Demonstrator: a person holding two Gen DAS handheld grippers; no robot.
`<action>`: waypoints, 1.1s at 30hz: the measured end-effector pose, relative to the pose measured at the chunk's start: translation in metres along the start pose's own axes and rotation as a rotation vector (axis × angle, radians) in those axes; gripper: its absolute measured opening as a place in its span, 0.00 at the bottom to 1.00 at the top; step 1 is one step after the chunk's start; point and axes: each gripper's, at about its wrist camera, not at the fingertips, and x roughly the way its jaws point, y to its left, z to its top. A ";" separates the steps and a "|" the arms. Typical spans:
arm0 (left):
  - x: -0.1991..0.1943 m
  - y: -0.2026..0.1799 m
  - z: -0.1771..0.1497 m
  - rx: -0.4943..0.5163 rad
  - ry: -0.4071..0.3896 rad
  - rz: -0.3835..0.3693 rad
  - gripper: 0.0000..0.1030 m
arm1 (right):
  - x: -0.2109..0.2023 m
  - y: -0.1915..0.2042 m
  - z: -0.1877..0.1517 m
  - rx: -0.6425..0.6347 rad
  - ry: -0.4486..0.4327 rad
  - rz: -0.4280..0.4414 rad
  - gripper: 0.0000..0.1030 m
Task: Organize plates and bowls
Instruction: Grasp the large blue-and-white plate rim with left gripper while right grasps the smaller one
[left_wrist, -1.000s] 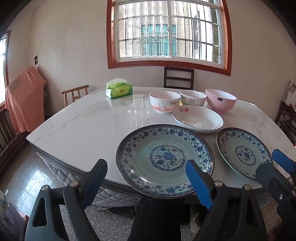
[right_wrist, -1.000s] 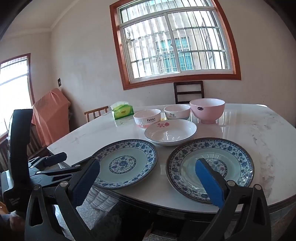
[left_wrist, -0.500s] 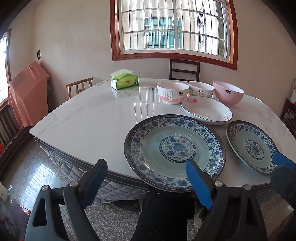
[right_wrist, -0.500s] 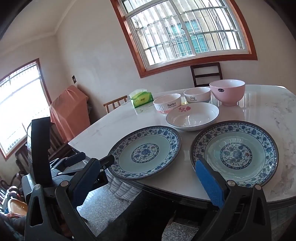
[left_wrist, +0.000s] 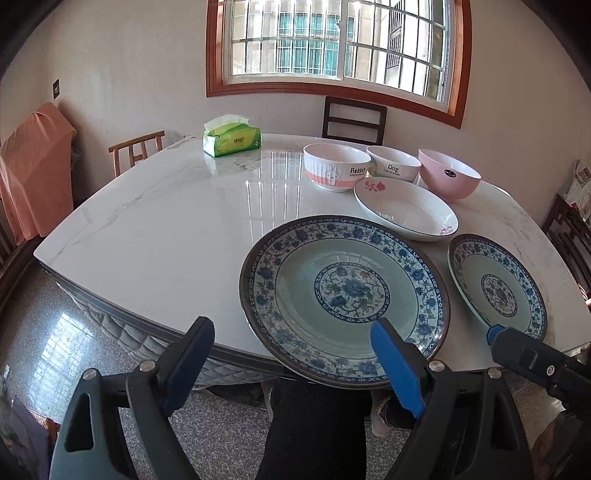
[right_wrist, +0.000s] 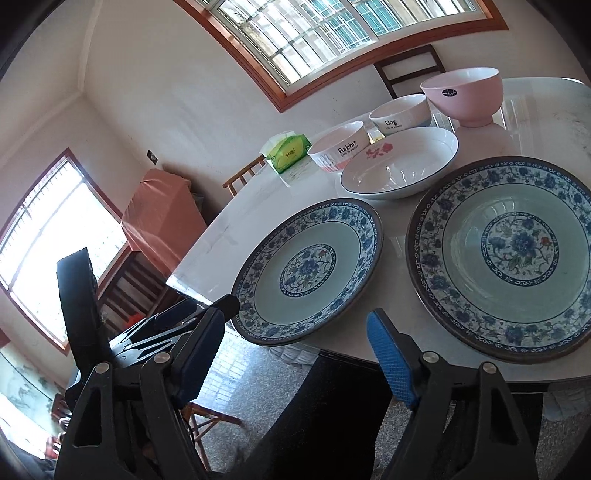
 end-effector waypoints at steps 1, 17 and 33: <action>0.001 0.001 0.003 -0.003 -0.001 -0.004 0.86 | 0.003 -0.001 0.001 0.010 0.008 0.006 0.74; 0.044 0.044 0.036 -0.103 0.153 -0.182 0.86 | 0.028 -0.012 0.014 0.115 0.071 -0.025 0.72; 0.087 0.067 0.037 -0.165 0.309 -0.234 0.86 | 0.044 -0.006 0.021 0.131 0.111 -0.071 0.72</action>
